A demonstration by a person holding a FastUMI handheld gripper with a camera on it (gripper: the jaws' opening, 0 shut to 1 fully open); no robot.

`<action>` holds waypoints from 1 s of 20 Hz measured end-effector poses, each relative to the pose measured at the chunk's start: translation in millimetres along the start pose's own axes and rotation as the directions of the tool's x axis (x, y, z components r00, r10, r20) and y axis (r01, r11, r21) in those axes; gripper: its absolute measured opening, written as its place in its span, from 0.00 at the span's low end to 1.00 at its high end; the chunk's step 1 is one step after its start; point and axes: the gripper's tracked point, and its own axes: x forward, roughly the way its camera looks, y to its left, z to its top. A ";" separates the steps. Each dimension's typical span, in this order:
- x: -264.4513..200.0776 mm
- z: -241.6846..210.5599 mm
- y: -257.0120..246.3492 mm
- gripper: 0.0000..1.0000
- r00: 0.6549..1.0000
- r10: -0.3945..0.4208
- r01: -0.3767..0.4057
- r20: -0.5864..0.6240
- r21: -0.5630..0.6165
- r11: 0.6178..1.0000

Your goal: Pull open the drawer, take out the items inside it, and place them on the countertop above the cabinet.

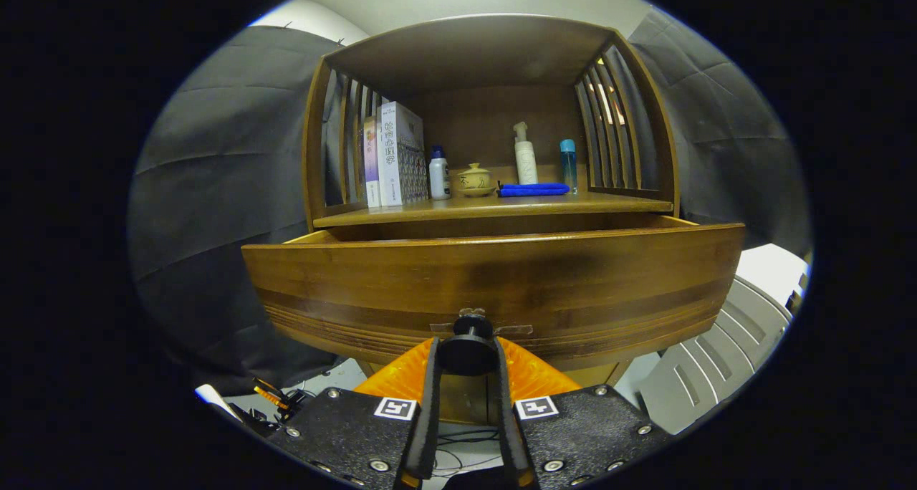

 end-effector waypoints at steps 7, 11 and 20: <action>-31.7 -15.8 8.5 0.36 1.000 0.012 -0.012 0.007 -0.032 0.999; -46.2 -21.8 13.7 0.36 1.000 0.026 -0.026 -0.002 -0.026 0.999; -79.6 -37.3 29.3 0.36 0.995 0.093 -0.094 -0.038 -0.030 0.995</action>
